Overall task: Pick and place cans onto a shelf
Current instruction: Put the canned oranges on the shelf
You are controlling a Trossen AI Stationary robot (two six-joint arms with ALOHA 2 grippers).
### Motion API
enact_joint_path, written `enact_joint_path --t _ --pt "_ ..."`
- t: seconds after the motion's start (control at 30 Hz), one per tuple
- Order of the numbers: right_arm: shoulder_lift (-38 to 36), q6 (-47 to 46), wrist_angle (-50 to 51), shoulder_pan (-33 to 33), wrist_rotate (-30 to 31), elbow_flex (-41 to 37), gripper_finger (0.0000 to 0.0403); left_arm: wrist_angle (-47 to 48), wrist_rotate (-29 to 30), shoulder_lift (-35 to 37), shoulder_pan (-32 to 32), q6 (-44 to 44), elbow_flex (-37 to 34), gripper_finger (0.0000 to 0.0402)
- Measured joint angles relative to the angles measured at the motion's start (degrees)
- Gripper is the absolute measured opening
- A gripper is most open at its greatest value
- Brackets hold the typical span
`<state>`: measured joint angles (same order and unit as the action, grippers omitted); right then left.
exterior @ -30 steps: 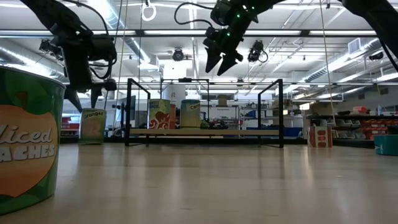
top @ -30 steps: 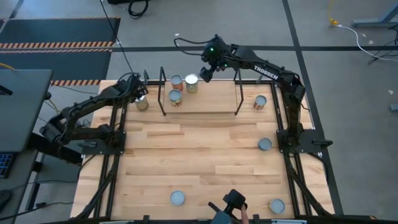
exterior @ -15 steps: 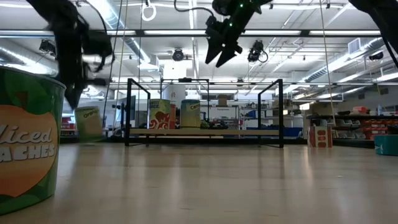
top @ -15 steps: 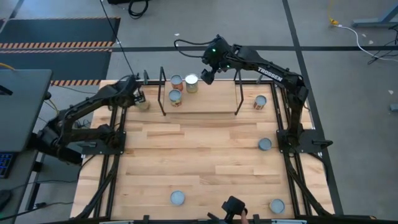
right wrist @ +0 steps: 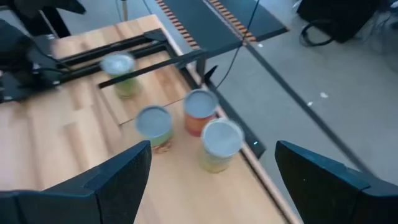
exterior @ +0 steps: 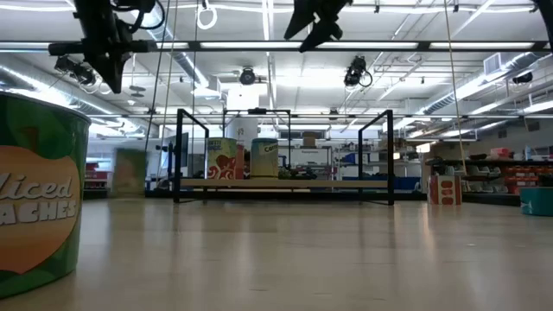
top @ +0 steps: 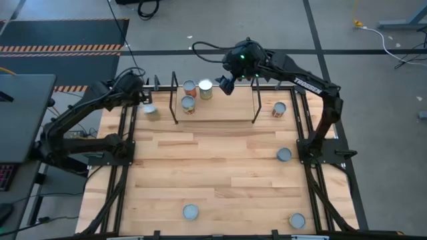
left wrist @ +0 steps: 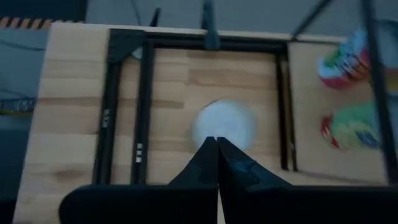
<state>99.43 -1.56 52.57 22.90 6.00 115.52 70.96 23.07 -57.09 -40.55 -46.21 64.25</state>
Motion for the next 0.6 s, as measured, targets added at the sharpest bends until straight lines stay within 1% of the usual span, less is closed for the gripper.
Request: enact_joint_path --t 0.17,0.37,0.43,0.5,0.6 --pt "-1.07 -4.56 3.92 -3.92 0.44 0.0 0.035 0.12 0.17 0.08 5.08 1.48 -2.34 0.0003" --pt "-1.19 -7.99 9.38 -9.9 0.44 0.0 0.035 -1.94 2.73 0.1 8.18 3.85 -5.06 0.0038" --pt "-1.19 -8.67 11.81 -11.48 0.44 0.0 0.035 -4.19 2.89 0.13 8.28 6.08 -5.82 0.006" --pt "-1.19 -8.8 14.21 -12.6 0.57 0.0 0.035 -6.97 1.76 0.1 7.15 8.62 -6.8 0.0091" --pt "-1.19 -8.81 16.67 -13.39 2.34 0.0 0.035 -12.32 -3.55 -0.06 2.2 14.16 -8.91 0.015"
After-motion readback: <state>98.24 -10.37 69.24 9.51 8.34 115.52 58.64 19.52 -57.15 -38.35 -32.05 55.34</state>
